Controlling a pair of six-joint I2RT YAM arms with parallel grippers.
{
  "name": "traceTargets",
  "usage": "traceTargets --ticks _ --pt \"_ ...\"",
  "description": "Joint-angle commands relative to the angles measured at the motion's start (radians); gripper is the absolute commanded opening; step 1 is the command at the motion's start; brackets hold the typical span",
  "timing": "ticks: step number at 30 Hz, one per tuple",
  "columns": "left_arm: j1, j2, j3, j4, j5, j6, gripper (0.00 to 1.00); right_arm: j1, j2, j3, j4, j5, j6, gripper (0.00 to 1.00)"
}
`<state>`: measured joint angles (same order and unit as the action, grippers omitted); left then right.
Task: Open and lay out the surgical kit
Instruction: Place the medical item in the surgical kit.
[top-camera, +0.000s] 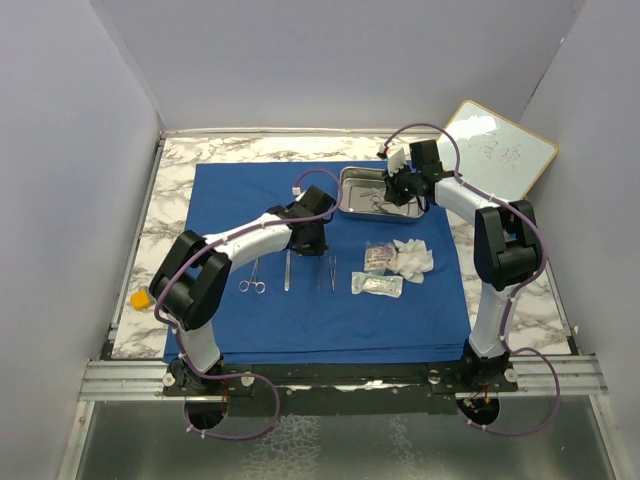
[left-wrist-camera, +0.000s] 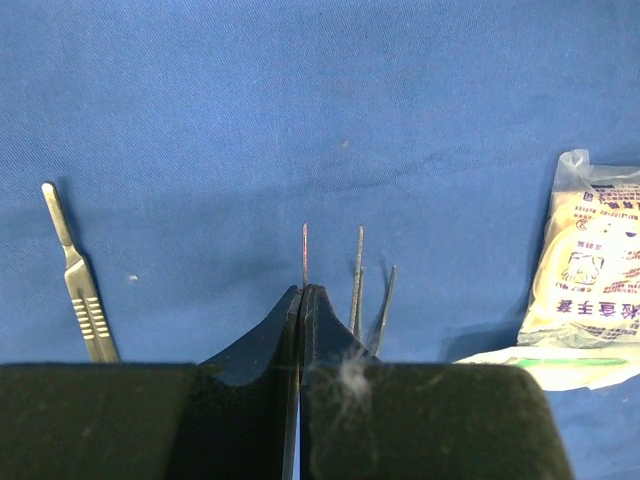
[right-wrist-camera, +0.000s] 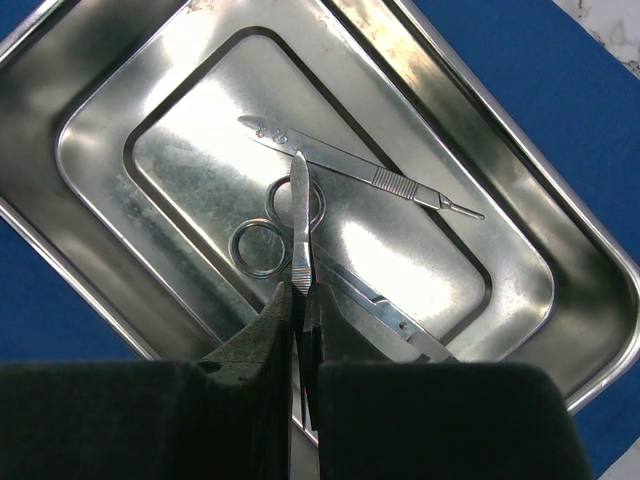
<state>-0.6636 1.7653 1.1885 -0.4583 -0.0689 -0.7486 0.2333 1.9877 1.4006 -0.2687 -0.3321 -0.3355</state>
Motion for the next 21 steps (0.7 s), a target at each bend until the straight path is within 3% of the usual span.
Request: traceTargets --ticks 1,21 --pt "-0.017 0.0 -0.009 0.001 -0.064 -0.077 0.0 -0.008 -0.02 -0.009 0.018 0.01 -0.013 0.01" --pt "-0.017 0.079 0.027 0.013 -0.088 -0.053 0.0 -0.008 -0.021 -0.009 0.014 -0.002 -0.014 0.01"
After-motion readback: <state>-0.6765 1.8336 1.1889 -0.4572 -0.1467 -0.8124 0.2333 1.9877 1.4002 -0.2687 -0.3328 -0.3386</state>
